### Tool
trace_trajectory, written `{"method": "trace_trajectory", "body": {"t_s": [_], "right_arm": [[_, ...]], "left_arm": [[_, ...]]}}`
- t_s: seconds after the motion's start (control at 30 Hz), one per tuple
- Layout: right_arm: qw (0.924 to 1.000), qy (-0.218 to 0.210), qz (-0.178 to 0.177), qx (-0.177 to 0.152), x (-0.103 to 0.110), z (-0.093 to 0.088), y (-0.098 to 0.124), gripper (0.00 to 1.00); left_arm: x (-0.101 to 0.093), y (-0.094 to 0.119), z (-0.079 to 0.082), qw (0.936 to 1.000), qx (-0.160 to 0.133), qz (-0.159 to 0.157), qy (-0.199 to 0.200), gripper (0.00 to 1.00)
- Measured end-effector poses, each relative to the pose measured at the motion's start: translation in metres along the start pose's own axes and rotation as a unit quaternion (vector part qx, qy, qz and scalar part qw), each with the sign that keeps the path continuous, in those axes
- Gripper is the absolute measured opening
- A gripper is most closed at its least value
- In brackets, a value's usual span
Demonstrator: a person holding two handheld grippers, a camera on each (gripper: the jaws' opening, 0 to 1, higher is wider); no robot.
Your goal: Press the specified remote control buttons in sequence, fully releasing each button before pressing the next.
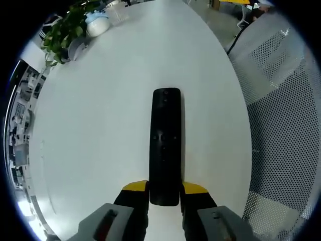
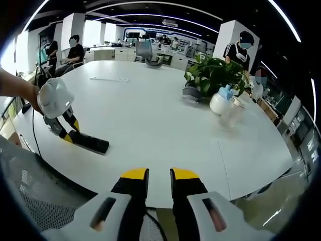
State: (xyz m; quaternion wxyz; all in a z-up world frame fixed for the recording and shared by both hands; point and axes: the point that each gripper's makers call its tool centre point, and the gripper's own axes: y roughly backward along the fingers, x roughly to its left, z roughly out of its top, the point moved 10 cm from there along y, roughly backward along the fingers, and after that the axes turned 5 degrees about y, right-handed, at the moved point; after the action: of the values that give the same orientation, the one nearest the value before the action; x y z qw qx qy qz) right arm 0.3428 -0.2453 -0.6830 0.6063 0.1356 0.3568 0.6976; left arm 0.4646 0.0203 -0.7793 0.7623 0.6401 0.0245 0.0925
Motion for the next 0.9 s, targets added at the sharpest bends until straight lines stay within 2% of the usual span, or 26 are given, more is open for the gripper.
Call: {"method": "trace_trajectory", "body": {"t_s": [0.5, 0.9], "right_arm": [[1.0, -0.001, 0.003, -0.005, 0.0, 0.001, 0.0, 0.16], [0.9999, 0.0, 0.006, -0.01, 0.0, 0.002, 0.0, 0.15]], "left_arm": [[-0.006, 0.0, 0.002, 1.0, 0.008, 0.003, -0.003, 0.23], [-0.016, 0.001, 0.001, 1.0, 0.003, 0.005, -0.001, 0.23]]}}
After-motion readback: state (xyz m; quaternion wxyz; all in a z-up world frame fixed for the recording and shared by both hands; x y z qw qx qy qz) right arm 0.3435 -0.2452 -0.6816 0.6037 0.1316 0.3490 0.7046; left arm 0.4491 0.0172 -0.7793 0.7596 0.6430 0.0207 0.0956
